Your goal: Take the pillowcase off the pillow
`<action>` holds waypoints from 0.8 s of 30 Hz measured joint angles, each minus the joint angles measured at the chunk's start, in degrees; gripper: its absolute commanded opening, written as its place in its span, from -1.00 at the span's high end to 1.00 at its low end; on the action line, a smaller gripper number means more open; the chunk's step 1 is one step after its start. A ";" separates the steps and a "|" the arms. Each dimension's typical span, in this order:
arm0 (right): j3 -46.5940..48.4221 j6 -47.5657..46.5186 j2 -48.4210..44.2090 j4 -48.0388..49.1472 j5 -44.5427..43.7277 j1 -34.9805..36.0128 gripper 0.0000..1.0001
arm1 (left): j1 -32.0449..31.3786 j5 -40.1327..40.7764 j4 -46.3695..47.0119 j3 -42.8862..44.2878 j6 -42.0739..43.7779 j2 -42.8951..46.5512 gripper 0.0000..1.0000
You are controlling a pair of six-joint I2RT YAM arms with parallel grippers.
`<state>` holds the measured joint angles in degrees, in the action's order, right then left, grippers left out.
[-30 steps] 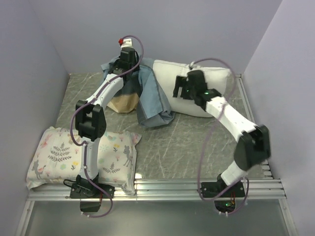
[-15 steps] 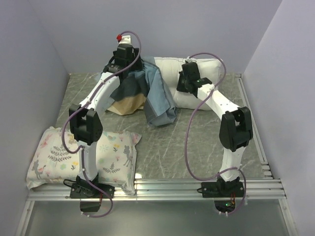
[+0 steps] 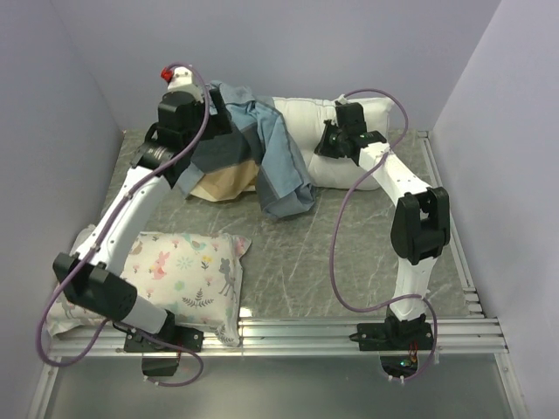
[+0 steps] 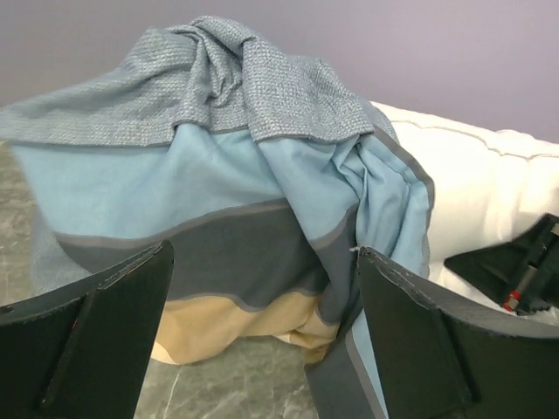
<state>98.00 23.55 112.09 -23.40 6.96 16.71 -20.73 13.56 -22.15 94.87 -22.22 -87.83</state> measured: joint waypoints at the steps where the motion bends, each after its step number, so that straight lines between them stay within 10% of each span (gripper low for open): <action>1: 0.04 0.00 0.00 -0.20 0.07 0.02 1.00 | 0.02 -0.09 0.90 -2.25 -0.20 2.03 -0.85; 15: 0.07 0.17 -0.96 -2.40 0.44 0.02 1.00 | 0.07 -13.09 11.98 -20.02 -2.95 -9.75 -0.71; 18: 0.07 0.17 -1.33 -3.26 0.39 0.02 1.00 | 0.07 -12.44 11.87 -18.40 -3.69 -13.09 -0.13; 20: 0.09 0.13 -1.70 -3.87 0.15 0.02 1.00 | 0.09 -10.78 10.88 -16.35 -4.59 -14.73 0.66; 24: 1.29 -0.07 -2.71 -6.49 -1.18 0.02 1.00 | 0.44 -5.33 8.59 -13.18 -4.87 -15.37 0.99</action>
<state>99.29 23.49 109.38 -29.89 5.78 16.73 -20.29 8.23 -13.56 81.69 -27.09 -103.20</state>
